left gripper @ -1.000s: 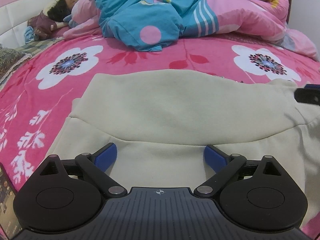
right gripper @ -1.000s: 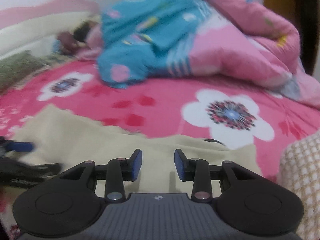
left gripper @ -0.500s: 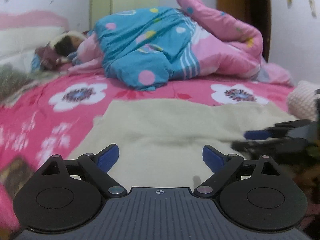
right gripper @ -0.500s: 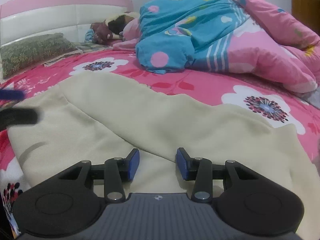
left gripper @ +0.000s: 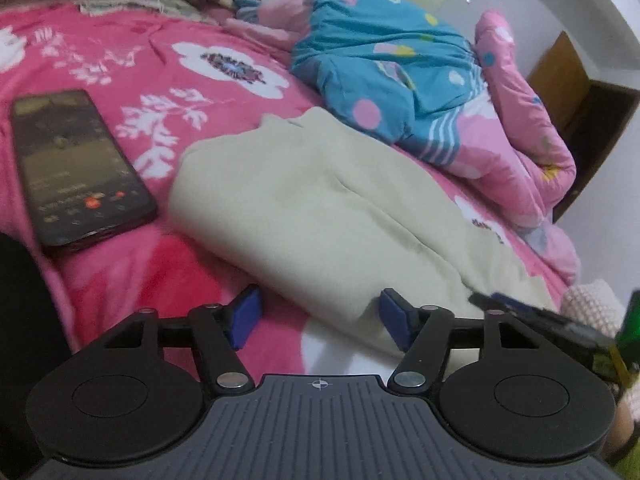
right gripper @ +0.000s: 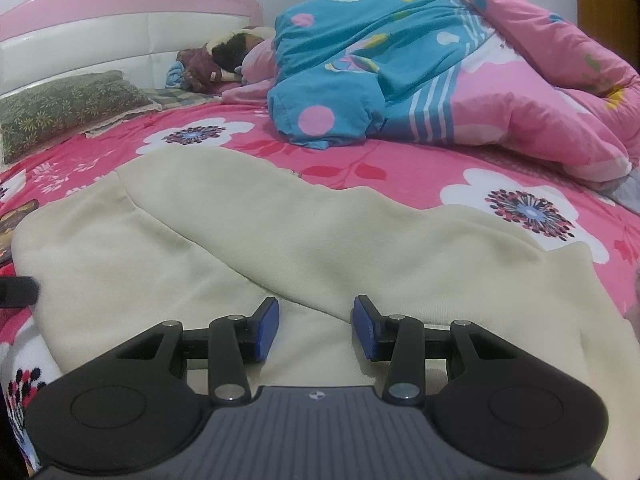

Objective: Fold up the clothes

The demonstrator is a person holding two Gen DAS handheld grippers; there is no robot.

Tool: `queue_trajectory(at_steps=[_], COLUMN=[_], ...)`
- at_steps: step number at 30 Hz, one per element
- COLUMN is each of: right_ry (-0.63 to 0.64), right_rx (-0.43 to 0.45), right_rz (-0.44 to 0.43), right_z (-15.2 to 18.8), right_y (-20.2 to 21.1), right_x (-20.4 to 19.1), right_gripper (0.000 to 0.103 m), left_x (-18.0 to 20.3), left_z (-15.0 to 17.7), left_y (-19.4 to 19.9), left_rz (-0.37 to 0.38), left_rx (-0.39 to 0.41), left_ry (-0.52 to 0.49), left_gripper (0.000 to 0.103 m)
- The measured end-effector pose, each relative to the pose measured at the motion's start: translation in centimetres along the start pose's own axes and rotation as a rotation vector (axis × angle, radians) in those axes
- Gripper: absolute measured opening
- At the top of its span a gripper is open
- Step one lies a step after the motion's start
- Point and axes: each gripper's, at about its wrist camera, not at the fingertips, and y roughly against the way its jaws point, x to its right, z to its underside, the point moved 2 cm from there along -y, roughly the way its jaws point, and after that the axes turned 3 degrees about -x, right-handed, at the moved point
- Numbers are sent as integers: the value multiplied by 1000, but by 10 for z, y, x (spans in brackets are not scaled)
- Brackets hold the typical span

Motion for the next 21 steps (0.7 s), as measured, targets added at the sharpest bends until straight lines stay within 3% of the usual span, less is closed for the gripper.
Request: queue_trajectory(at_steps=[7, 11, 12, 16, 19, 21], right_ry=[-8, -16, -18, -26, -32, -34], right_rx=[7, 18, 21, 34, 45, 49], right_rz=[1, 4, 5, 13, 14, 13], right_z=[1, 3, 4, 6, 8, 9], right_y=[0, 1, 1, 2, 3, 3], right_x=[0, 0, 0, -1, -1, -1], right_gripper=[44, 44, 44, 44, 44, 44], left_x=[0, 3, 4, 5, 24, 47], left_z=[-9, -14, -15, -24, -31, -36], left_y=[-20, -28, -30, -30, -24, -15], left_rz=[14, -11, -19, -82, -82, -50], left_rx=[49, 94, 107, 179, 243, 301], left_ry=[53, 77, 89, 133, 64, -37], left_gripper=[79, 77, 73, 31, 21, 19])
